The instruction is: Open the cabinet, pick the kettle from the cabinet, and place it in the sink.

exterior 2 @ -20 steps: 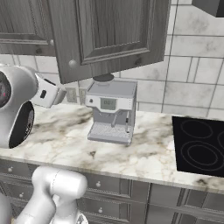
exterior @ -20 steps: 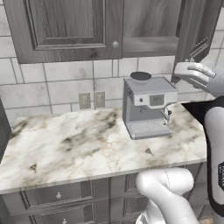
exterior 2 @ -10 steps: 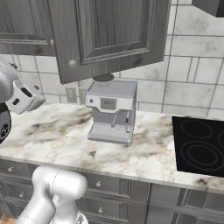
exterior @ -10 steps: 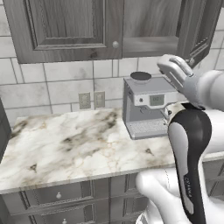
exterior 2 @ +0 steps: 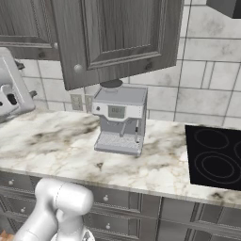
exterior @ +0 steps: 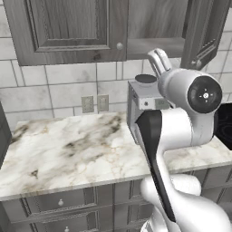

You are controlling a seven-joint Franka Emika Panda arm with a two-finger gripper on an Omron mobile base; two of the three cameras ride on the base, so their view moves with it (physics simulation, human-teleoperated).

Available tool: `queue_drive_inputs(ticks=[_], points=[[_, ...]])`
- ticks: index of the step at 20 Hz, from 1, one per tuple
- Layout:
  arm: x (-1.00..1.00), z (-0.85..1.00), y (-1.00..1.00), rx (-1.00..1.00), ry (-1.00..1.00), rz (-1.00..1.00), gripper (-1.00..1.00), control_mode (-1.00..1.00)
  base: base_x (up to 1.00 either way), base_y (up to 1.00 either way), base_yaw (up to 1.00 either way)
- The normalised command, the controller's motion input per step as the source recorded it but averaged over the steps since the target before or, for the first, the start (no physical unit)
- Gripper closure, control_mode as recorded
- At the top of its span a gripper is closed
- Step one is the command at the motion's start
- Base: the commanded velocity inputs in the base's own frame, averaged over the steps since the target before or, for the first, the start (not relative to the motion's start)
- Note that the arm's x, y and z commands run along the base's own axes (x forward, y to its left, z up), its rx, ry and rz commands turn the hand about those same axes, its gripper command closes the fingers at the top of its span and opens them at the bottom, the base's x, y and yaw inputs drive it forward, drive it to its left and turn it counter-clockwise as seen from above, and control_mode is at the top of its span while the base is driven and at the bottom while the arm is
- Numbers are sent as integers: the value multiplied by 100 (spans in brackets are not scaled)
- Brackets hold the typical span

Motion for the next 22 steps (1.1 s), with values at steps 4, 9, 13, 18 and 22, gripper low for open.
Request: queue_drive_inputs(ticks=[4, 9, 13, 18, 22], points=[[42, 0, -1, 28, 0, 0, -100, -100, 0, 0, 0], [37, -1, -7, 28, -3, -7, -100, -100, 0, 0, 0], [40, -6, -2, 18, -1, -35, -100, -100, 0, 0, 0], [34, 0, -12, 21, 0, -28, -100, -100, 0, 0, 0], [23, 1, -23, 15, 0, -17, -100, -100, 0, 0, 0]])
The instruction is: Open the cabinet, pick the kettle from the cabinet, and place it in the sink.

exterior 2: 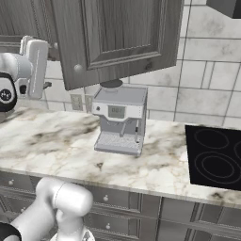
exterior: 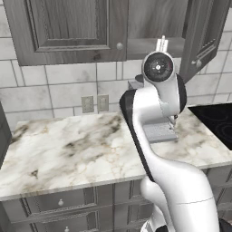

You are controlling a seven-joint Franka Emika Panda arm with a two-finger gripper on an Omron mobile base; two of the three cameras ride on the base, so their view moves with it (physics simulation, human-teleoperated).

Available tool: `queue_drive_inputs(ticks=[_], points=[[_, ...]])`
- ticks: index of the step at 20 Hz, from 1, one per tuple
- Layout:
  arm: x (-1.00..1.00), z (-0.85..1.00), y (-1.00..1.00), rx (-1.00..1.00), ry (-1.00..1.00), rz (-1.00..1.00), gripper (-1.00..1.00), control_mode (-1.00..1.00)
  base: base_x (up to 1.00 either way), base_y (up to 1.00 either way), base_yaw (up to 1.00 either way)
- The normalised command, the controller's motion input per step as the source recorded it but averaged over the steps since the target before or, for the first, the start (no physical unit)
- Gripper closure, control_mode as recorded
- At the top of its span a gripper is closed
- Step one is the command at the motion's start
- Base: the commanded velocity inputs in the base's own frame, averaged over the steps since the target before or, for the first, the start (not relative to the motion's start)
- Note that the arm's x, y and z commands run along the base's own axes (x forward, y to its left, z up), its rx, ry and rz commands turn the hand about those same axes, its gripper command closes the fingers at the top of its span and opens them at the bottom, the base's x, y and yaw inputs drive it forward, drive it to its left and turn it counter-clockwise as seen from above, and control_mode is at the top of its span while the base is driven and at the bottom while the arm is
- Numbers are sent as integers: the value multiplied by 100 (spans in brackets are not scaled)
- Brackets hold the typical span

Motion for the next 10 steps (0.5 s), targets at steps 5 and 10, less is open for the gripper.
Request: queue_drive_inputs(ticks=[5, 10], points=[[18, 0, -21, 2, -1, -23, -100, -100, 0, 0, 0], [19, -8, -6, 0, -8, -24, -100, -100, 0, 0, 0]])
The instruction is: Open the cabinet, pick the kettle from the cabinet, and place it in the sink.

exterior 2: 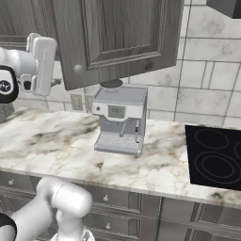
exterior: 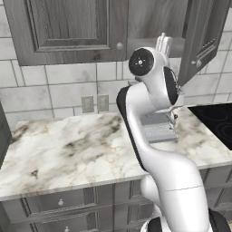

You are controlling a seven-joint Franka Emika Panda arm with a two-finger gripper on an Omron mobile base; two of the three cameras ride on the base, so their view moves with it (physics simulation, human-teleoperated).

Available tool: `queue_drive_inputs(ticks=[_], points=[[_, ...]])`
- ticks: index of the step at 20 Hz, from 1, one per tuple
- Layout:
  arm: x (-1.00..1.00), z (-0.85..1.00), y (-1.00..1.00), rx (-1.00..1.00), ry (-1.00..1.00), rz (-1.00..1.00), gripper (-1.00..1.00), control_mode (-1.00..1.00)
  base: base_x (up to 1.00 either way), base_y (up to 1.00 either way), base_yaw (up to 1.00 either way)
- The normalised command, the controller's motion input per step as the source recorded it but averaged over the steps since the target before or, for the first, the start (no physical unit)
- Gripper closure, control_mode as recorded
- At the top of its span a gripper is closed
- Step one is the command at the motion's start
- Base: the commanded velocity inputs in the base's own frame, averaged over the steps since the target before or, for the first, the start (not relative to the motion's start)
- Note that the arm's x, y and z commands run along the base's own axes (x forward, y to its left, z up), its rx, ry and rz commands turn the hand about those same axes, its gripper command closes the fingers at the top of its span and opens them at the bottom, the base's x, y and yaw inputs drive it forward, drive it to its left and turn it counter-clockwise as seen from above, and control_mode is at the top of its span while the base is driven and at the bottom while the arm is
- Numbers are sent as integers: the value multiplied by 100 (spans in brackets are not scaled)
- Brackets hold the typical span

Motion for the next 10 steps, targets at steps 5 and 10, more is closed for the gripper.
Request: queue_drive_inputs(ticks=[5, 10], points=[[16, -9, -12, 1, -11, -18, -100, -100, 0, 0, 0], [7, -17, -4, 6, -22, -11, -100, -100, 0, 0, 0]])
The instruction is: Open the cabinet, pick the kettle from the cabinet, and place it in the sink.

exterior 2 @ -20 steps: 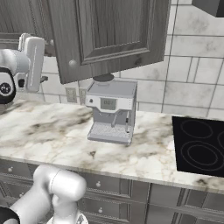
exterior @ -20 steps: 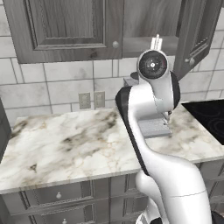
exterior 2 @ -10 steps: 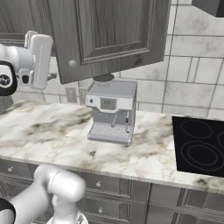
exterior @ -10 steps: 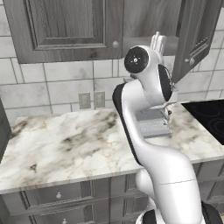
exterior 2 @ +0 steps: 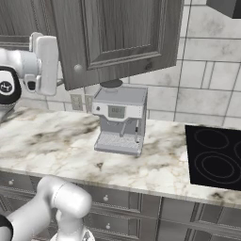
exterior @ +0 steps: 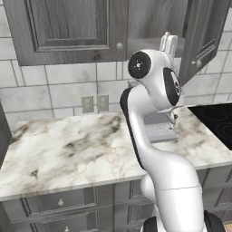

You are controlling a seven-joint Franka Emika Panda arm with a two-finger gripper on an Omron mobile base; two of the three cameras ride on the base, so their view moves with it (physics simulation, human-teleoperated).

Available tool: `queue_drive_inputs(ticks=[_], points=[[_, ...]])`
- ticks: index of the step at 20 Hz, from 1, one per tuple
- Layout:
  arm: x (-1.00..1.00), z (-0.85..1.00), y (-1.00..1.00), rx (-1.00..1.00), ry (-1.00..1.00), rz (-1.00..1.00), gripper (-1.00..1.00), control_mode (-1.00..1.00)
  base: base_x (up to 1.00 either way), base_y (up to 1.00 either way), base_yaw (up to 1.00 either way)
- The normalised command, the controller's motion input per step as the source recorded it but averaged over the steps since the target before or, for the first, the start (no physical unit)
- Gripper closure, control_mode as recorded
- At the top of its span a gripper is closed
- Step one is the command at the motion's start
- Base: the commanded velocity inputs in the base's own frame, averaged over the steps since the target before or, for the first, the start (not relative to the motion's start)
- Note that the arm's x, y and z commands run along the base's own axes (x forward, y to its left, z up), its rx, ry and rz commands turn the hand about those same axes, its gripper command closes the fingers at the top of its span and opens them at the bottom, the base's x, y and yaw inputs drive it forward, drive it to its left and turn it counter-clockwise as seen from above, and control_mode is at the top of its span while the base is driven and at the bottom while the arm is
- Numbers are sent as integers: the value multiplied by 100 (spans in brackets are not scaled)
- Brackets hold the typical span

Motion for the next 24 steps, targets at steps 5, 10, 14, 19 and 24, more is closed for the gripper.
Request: queue_drive_inputs(ticks=[5, 10, 14, 19, 24], points=[[0, -12, 0, 13, -24, -3, -100, -100, 0, 0, 0], [0, -13, 10, 17, -16, -1, -100, -100, 0, 0, 0], [-19, -3, -6, 12, -8, -8, -100, -100, 0, 0, 0], [-14, 0, -20, 8, -4, -12, -100, -100, 0, 0, 0], [-5, 0, -50, 8, 1, -12, -100, -100, 0, 0, 0]])
